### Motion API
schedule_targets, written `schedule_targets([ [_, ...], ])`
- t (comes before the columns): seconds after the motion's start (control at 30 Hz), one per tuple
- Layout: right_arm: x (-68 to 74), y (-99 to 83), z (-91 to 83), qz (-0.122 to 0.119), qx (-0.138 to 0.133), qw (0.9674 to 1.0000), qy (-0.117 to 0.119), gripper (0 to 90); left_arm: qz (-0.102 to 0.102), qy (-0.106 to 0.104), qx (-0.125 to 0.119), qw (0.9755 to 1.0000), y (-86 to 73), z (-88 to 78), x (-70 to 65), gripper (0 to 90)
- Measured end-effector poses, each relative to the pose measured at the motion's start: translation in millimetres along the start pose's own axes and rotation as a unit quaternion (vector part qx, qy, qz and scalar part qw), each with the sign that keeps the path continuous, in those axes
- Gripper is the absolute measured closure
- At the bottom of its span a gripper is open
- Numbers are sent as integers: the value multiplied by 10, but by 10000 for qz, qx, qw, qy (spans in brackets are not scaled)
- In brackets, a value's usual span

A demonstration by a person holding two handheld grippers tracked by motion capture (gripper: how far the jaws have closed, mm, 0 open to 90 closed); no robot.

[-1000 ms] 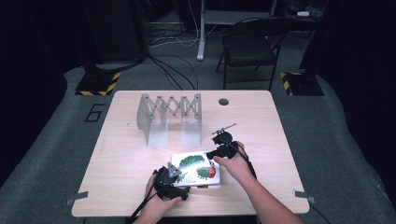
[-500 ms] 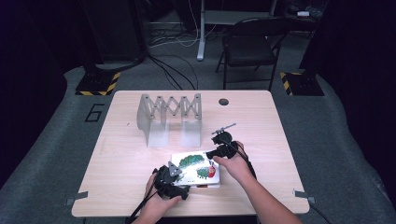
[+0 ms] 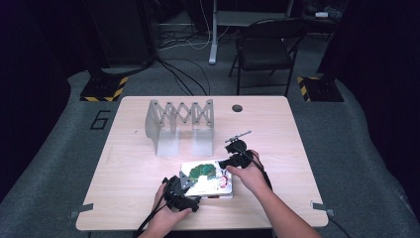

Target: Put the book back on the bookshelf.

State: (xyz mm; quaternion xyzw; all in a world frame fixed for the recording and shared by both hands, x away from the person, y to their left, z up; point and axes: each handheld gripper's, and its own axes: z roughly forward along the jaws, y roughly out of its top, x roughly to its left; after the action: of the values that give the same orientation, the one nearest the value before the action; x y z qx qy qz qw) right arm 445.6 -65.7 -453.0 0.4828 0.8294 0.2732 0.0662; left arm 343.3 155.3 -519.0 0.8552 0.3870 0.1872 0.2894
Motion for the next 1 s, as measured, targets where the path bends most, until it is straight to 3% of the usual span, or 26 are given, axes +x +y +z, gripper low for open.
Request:
schedule_targets([
  [0.33,1,-4,16,-8,1,10000,-28,466,220,63,-73,9997,2,-17,-18,48],
  [0.47,3,-5,16,16,12,10000,-19,466,508,203,-127,9984,4,-47,-80,89],
  [0.7,-1,-6,12,3,7,10000,-7,466,545,209,-120,9982,4,-51,-74,99],
  [0.8,1,-5,15,6,0,10000,-26,466,852,225,-222,9959,2,-72,-121,174],
  [1.0,-10,-10,26,9,26,10000,-3,466,829,210,-242,9960,-9,-77,-120,191],
])
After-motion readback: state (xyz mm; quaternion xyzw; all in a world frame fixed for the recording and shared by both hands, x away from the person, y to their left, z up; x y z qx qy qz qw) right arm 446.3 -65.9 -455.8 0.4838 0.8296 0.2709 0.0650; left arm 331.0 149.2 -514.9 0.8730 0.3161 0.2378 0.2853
